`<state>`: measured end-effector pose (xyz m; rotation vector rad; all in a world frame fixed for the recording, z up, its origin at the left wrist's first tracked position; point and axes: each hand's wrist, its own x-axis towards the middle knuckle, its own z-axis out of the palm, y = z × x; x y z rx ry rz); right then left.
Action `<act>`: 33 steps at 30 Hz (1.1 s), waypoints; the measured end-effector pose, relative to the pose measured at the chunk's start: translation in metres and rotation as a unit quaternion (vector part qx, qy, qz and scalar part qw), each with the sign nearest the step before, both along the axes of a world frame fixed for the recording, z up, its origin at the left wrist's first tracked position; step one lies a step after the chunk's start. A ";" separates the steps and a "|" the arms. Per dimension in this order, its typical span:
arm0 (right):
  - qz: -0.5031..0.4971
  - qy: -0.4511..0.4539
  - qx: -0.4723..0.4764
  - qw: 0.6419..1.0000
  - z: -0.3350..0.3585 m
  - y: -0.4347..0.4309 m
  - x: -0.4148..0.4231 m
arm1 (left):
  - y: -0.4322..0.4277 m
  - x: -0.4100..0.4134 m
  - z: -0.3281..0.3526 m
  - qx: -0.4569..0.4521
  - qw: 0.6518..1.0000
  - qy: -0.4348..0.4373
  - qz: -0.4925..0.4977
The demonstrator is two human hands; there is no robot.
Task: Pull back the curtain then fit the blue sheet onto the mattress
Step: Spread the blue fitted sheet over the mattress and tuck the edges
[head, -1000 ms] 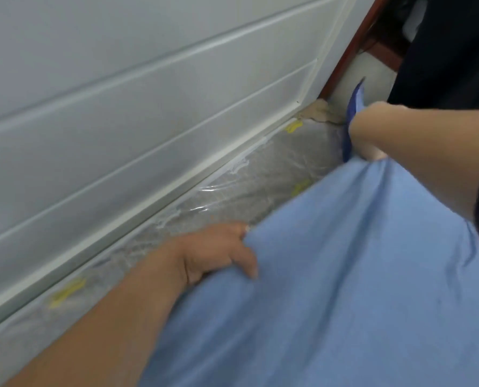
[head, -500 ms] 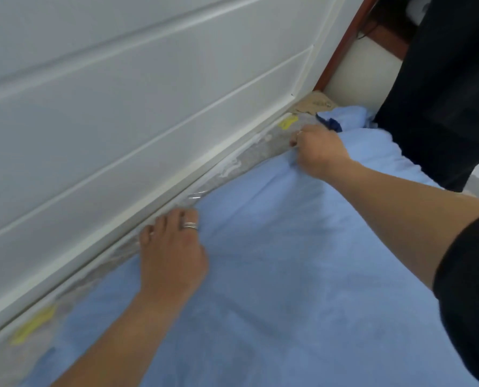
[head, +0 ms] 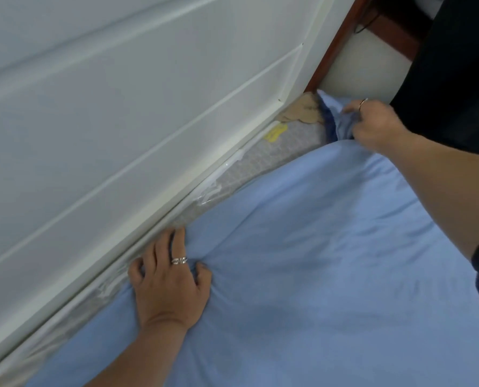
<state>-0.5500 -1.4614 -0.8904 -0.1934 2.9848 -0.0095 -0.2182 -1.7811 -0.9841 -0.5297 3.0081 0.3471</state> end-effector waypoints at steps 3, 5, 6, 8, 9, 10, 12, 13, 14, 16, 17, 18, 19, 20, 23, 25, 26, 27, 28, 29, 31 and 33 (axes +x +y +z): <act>0.004 -0.082 0.073 0.994 0.002 0.003 -0.005 | 0.000 -0.002 0.000 0.002 1.000 -0.007 0.003; 0.000 -0.073 0.074 0.995 0.001 0.006 -0.003 | 0.001 -0.004 0.001 0.005 1.000 -0.005 0.003; 0.011 -0.034 0.076 0.997 -0.003 0.008 -0.003 | 0.001 -0.004 0.001 0.003 1.000 -0.004 0.002; 0.070 0.035 0.089 0.993 -0.009 0.007 -0.003 | 0.002 -0.004 0.001 0.004 1.000 0.004 0.001; 0.109 0.038 0.102 0.988 -0.011 0.006 -0.004 | 0.000 -0.006 -0.001 0.003 1.000 0.006 0.000; 0.139 0.019 0.118 0.983 -0.010 0.006 -0.004 | 0.000 -0.006 -0.002 0.003 1.000 0.006 0.000; 0.170 -0.077 0.137 0.973 -0.003 0.008 -0.004 | 0.000 -0.005 -0.003 0.002 1.000 0.007 -0.002; 0.176 -0.128 0.152 0.964 0.004 0.012 -0.004 | 0.000 -0.005 -0.004 0.000 1.000 0.008 -0.003; 0.190 -0.162 0.166 0.954 0.009 0.016 -0.005 | -0.001 -0.004 -0.005 -0.004 1.000 0.008 -0.002; 0.220 -0.176 0.232 0.931 0.013 0.028 -0.004 | 0.000 -0.005 -0.005 -0.001 1.000 0.005 0.000; 0.241 -0.171 0.279 0.914 0.012 0.032 0.000 | 0.000 -0.005 -0.006 0.000 1.000 0.002 -0.001; 0.264 -0.163 0.307 0.900 0.011 0.034 0.000 | 0.000 -0.005 -0.006 -0.001 1.000 0.000 -0.001; 0.277 -0.158 0.326 0.890 0.011 0.033 -0.001 | 0.000 -0.006 -0.007 -0.004 1.000 -0.001 -0.002; 0.287 -0.163 0.355 0.875 0.012 0.031 -0.002 | 0.000 -0.005 -0.006 -0.005 1.000 -0.002 -0.003; 0.298 -0.206 0.444 0.819 0.025 0.033 -0.009 | 0.000 -0.005 -0.004 -0.005 1.000 0.003 -0.006; 0.310 -0.197 0.408 0.836 0.026 0.035 -0.007 | 0.001 -0.004 -0.003 -0.002 1.000 0.002 -0.003; 0.281 -0.188 0.370 0.865 0.025 0.034 -0.004 | 0.002 -0.005 -0.001 0.004 1.000 0.005 0.000; 0.245 -0.189 0.356 0.882 0.023 0.031 0.001 | 0.002 -0.006 0.000 0.005 1.000 0.009 0.003; 0.231 -0.202 0.352 0.884 0.023 0.027 0.003 | 0.003 -0.006 0.001 0.004 1.000 0.010 0.005; 0.248 -0.195 0.362 0.877 0.024 0.025 -0.001 | 0.004 -0.006 0.001 0.004 1.000 0.008 0.002; 0.319 -0.144 0.422 0.836 0.027 0.024 -0.006 | 0.002 -0.006 0.000 0.004 1.000 0.010 -0.001; 0.306 -0.190 0.472 0.805 0.035 0.022 -0.009 | 0.002 -0.004 -0.001 -0.002 1.000 0.013 -0.003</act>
